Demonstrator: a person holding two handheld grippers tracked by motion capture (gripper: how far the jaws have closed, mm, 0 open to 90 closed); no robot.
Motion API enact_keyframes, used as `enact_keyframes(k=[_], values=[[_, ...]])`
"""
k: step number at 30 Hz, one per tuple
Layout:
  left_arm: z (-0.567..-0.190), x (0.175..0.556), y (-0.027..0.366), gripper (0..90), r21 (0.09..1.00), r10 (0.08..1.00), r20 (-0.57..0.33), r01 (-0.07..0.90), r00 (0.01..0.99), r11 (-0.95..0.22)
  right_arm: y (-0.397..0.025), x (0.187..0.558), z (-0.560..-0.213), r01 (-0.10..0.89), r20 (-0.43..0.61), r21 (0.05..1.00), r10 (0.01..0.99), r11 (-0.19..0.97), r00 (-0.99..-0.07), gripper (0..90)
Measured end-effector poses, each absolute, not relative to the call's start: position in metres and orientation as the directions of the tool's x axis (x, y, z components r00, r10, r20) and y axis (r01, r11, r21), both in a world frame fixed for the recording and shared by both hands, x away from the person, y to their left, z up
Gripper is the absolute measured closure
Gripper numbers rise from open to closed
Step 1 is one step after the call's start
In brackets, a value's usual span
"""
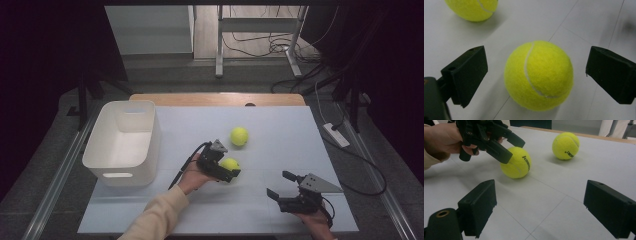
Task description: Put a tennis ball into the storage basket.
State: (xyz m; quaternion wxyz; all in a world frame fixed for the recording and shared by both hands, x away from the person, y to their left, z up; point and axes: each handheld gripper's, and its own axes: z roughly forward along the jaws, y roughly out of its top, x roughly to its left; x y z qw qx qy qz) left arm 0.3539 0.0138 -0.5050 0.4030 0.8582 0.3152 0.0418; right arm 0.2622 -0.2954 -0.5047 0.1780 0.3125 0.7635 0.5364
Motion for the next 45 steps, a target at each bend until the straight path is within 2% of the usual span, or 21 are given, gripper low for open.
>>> enact_keyframes(k=[17,24,45], values=[[-0.516,0.360,0.007,6.8,0.669,0.583,-0.178,0.532,0.793,-0.519,-0.297,0.262,-0.505,0.287,0.063,0.930,0.669,0.230,-0.741,10.9],[-0.516,0.360,0.007,26.0,0.677,0.556,-0.201,0.525,0.806,-0.516,-0.296,0.262,-0.505,0.288,0.062,0.929,0.669,0.233,-0.741,10.9],[-0.497,0.346,0.029,27.1,0.733,0.526,-0.193,0.478,0.828,-0.483,-0.297,0.262,-0.504,0.286,0.062,0.931,0.673,0.228,-0.737,10.9]])
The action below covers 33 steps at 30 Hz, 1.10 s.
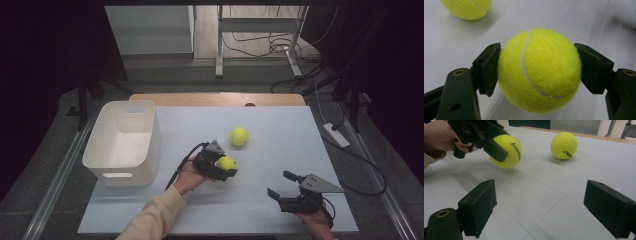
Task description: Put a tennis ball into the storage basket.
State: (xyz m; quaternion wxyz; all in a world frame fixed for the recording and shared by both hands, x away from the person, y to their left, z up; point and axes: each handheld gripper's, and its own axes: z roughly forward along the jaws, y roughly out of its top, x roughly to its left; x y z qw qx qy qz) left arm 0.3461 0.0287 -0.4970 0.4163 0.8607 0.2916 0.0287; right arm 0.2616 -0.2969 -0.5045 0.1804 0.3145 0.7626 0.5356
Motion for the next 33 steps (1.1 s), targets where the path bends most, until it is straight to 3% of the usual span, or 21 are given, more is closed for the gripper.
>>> enact_keyframes(k=[33], values=[[-0.468,0.319,0.071,27.1,0.829,0.534,-0.153,0.402,0.831,-0.388,-0.294,0.262,-0.505,0.293,0.069,0.930,0.677,0.223,-0.733,10.9]])
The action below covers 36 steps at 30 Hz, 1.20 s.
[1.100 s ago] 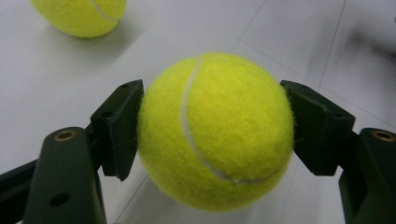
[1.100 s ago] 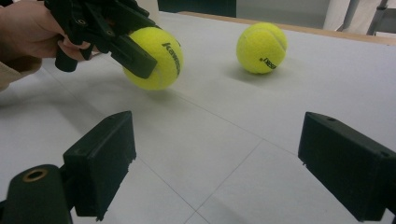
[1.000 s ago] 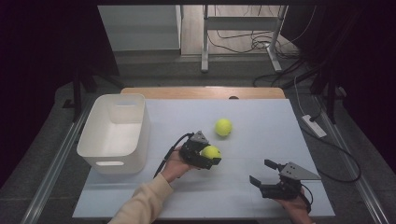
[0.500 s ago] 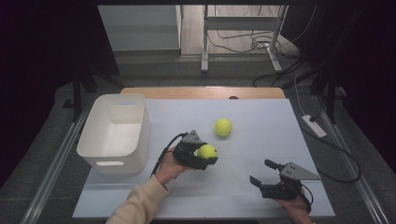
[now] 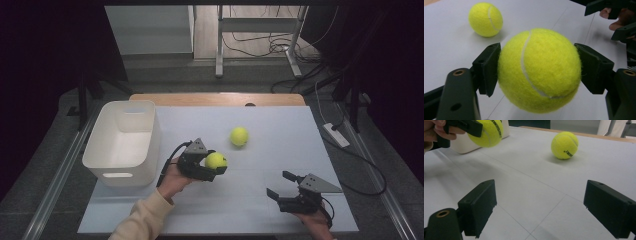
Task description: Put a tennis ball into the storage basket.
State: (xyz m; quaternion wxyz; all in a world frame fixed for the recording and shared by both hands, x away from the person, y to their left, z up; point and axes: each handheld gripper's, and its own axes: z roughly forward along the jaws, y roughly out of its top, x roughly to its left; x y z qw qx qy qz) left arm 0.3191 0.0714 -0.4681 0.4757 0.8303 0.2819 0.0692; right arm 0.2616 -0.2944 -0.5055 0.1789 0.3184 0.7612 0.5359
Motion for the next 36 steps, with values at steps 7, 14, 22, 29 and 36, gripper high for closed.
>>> enact_keyframes(k=[7,14,22,29,36], values=[[-0.464,0.316,0.077,27.1,0.839,0.542,-0.150,0.397,0.827,-0.373,-0.293,0.261,-0.506,0.296,0.071,0.928,0.675,0.225,-0.735,11.0],[-0.457,0.313,0.084,27.1,0.851,0.553,-0.145,0.389,0.820,-0.353,-0.293,0.261,-0.507,0.296,0.067,0.926,0.671,0.233,-0.738,11.0],[-0.449,0.309,0.093,27.1,0.868,0.563,-0.140,0.375,0.814,-0.326,-0.293,0.261,-0.507,0.298,0.068,0.926,0.674,0.232,-0.735,10.9],[-0.443,0.306,0.100,27.1,0.879,0.570,-0.129,0.360,0.811,-0.313,-0.292,0.261,-0.508,0.295,0.063,0.926,0.673,0.236,-0.737,11.0],[-0.439,0.305,0.105,27.1,0.886,0.580,-0.125,0.353,0.805,-0.299,-0.293,0.261,-0.508,0.294,0.060,0.925,0.672,0.240,-0.738,11.0]])
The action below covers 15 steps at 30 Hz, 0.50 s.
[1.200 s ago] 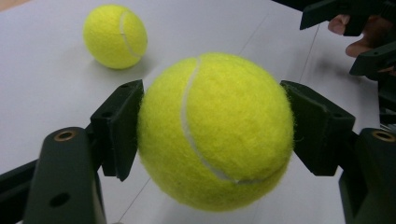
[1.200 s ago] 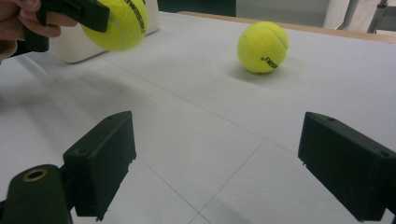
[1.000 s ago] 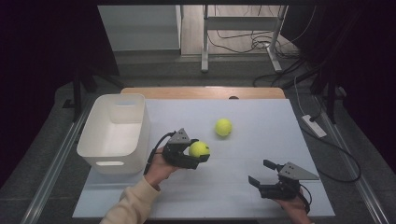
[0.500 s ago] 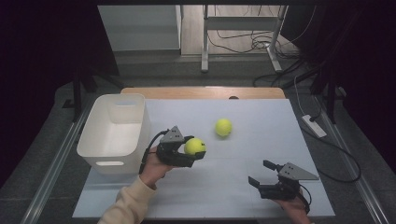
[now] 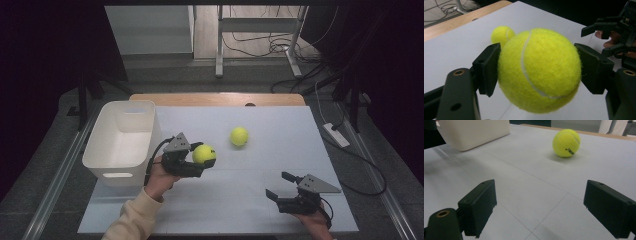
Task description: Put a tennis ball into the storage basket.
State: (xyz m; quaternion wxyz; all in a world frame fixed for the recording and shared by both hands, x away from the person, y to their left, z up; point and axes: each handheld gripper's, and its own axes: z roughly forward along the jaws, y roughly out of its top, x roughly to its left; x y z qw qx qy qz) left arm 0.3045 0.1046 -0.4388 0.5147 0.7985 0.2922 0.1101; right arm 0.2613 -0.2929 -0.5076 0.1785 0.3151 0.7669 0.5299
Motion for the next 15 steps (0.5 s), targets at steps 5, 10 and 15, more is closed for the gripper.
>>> enact_keyframes(k=[5,10,15], values=[[-0.435,0.304,0.109,27.1,0.893,0.587,-0.123,0.347,0.800,-0.286,-0.292,0.261,-0.508,0.295,0.058,0.924,0.672,0.244,-0.738,11.0],[-0.431,0.302,0.113,27.1,0.900,0.594,-0.118,0.339,0.796,-0.274,-0.292,0.261,-0.508,0.295,0.056,0.923,0.672,0.247,-0.738,11.0],[-0.426,0.300,0.118,27.1,0.908,0.603,-0.118,0.332,0.789,-0.256,-0.292,0.261,-0.508,0.296,0.058,0.923,0.673,0.245,-0.737,11.0]])
